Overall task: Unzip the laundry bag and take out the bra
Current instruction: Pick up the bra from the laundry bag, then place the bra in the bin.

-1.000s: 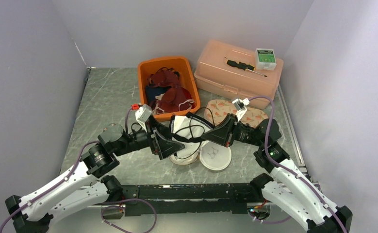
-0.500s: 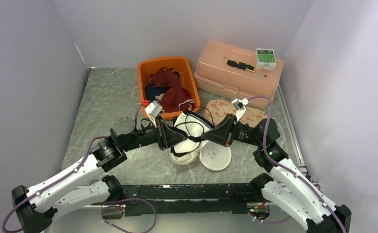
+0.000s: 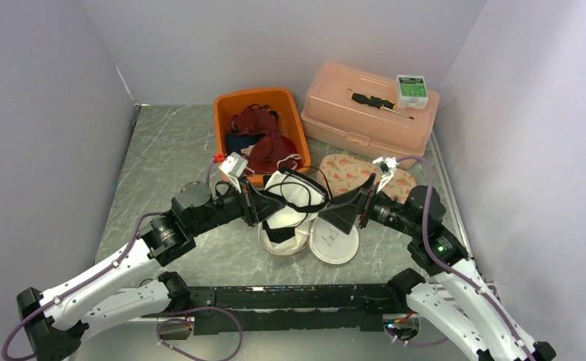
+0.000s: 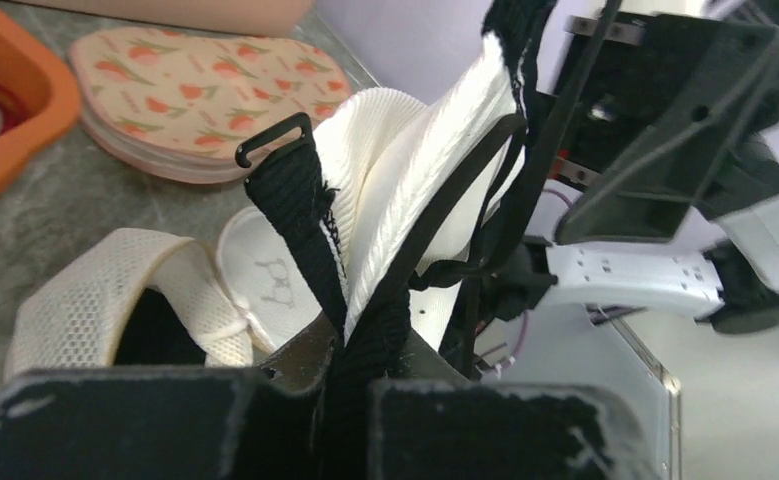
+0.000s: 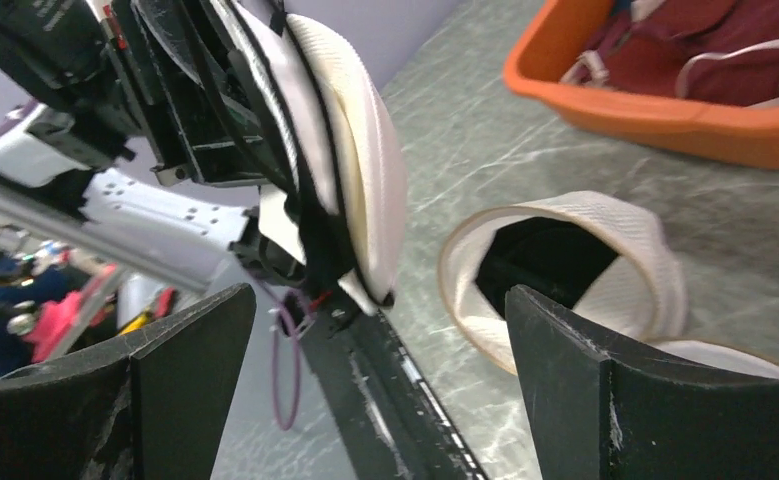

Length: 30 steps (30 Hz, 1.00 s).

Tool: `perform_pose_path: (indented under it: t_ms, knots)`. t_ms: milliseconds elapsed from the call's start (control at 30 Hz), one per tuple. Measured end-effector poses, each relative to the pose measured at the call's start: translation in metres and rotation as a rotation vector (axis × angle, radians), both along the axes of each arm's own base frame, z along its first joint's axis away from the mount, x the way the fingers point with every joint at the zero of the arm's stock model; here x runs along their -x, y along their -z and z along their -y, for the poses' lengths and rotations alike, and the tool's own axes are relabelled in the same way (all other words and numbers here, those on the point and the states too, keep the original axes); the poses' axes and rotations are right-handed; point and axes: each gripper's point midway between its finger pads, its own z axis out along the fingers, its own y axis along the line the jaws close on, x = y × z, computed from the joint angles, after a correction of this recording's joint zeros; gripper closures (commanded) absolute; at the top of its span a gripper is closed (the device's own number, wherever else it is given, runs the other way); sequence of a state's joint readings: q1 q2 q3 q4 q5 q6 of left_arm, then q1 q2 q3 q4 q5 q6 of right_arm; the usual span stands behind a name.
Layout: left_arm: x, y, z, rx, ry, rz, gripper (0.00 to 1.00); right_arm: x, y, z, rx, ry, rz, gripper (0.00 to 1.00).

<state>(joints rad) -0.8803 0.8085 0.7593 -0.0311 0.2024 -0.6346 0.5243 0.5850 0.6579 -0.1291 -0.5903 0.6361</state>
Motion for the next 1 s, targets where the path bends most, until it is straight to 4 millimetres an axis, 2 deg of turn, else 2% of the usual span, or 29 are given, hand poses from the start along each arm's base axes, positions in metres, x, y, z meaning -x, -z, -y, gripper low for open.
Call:
perform_pose_path:
  t_ms: [133, 267, 367, 500, 567, 633, 733, 767, 900, 1000]
  knots:
    - [-0.016, -0.004, -0.010, -0.022, -0.107, 0.002, 0.97, -0.001, -0.012, 0.017, 0.045, 0.092, 0.060, 0.00]
    - [-0.037, -0.016, -0.022, -0.048, -0.241, 0.009, 0.97, 0.003, -0.023, 0.031, 0.066, 0.148, 0.104, 0.00]
    - [-0.053, -0.028, -0.024, -0.070, -0.314, 0.016, 0.97, 0.000, -0.022, 0.039, 0.075, 0.201, 0.103, 0.00]
    - [-0.089, -0.043, -0.025, -0.133, -0.456, 0.008, 0.97, -0.009, -0.014, 0.057, 0.041, 0.342, 0.080, 0.00]
    - [-0.115, -0.052, -0.025, -0.166, -0.526, -0.001, 0.97, -0.010, 0.000, 0.064, 0.005, 0.391, 0.077, 0.00]
    - [-0.150, -0.057, -0.032, -0.184, -0.601, -0.017, 0.97, -0.013, 0.029, 0.068, -0.011, 0.427, 0.048, 0.00]
    - [-0.195, -0.044, -0.056, -0.195, -0.688, -0.077, 0.97, -0.018, 0.069, 0.067, 0.009, 0.444, -0.026, 0.01]
    - [-0.212, -0.034, -0.070, -0.195, -0.722, -0.115, 0.97, -0.019, 0.080, 0.066, 0.015, 0.447, -0.053, 0.01]
    - [-0.264, 0.005, -0.112, -0.154, -0.806, -0.261, 0.97, -0.021, 0.111, 0.063, 0.047, 0.446, -0.131, 0.02]
    - [-0.297, 0.037, -0.125, -0.123, -0.809, -0.361, 0.97, -0.022, 0.121, 0.061, 0.074, 0.438, -0.162, 0.03]
